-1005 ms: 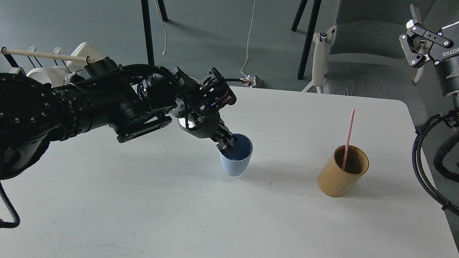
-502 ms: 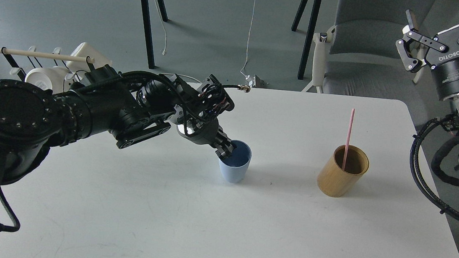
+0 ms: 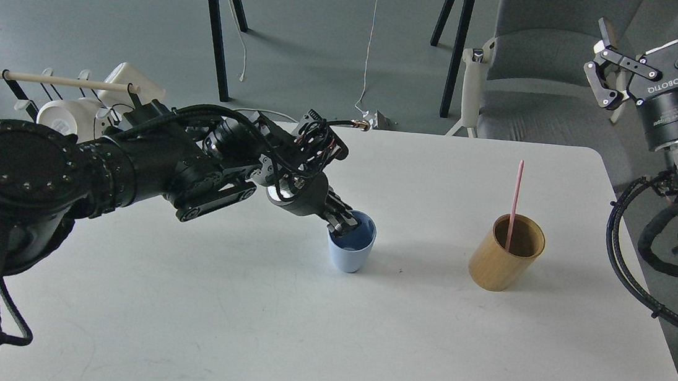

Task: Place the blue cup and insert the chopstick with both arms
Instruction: 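Set the blue cup down upright and open the left gripper, then raise the left arm away from the blue cup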

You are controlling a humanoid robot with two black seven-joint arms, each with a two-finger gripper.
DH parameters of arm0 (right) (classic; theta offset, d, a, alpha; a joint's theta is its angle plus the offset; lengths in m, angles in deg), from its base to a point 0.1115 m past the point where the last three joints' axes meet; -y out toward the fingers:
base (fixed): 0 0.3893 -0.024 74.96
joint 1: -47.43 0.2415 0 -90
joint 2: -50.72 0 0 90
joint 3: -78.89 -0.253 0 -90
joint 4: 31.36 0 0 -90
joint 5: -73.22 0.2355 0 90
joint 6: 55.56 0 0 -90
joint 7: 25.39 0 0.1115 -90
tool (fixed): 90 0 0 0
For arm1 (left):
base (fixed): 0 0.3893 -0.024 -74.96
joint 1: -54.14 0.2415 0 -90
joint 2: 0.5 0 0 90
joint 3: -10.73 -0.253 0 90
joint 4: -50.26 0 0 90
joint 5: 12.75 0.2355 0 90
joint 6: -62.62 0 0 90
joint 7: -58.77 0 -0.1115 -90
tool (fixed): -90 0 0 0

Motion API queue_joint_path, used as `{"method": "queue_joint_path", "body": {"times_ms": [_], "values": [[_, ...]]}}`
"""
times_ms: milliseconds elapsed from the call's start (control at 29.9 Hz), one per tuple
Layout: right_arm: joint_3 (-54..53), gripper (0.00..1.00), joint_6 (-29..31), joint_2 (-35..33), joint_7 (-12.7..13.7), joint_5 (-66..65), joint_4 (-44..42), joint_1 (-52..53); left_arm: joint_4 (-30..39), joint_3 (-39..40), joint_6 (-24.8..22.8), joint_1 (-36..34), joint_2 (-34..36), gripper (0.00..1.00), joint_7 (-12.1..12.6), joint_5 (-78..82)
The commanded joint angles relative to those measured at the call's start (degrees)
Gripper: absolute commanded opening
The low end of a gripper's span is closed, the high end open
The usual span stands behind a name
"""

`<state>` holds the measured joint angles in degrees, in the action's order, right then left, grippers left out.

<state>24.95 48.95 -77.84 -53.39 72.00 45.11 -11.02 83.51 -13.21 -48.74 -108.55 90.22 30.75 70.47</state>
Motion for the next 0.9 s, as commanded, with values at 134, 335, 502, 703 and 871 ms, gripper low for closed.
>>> {"method": "queue_joint_path", "body": {"times_ms": [134, 335, 502, 703, 871], "values": [[11.7, 0.99, -3.5, -11.1, 0.0, -14.5, 0.3, 10.5, 3.9, 10.1, -1.2, 2.2, 7.0, 0.72, 0.0, -5.1], [20.4, 0.99, -10.2, -20.4, 0.0, -25.7, 4.3, 17.5, 7.1, 21.5, -5.2, 5.8, 12.9, 0.81, 0.0, -9.7], [25.0, 0.99, -21.1, -25.3, 0.0, -44.9, 5.3, 17.5, 12.7, 34.1, -5.3, 10.9, 19.3, 0.88, 0.0, -21.5], [34.0, 0.99, -34.3, -26.8, 0.0, -57.4, 4.6, 16.6, 18.8, 48.6, -5.3, 17.2, 20.5, 0.92, 0.0, -35.1], [42.8, 0.99, -42.5, -24.1, 0.0, -60.8, 1.5, 16.2, 24.0, 56.9, -5.4, 20.8, 21.0, 0.92, 0.0, -39.4]]}}
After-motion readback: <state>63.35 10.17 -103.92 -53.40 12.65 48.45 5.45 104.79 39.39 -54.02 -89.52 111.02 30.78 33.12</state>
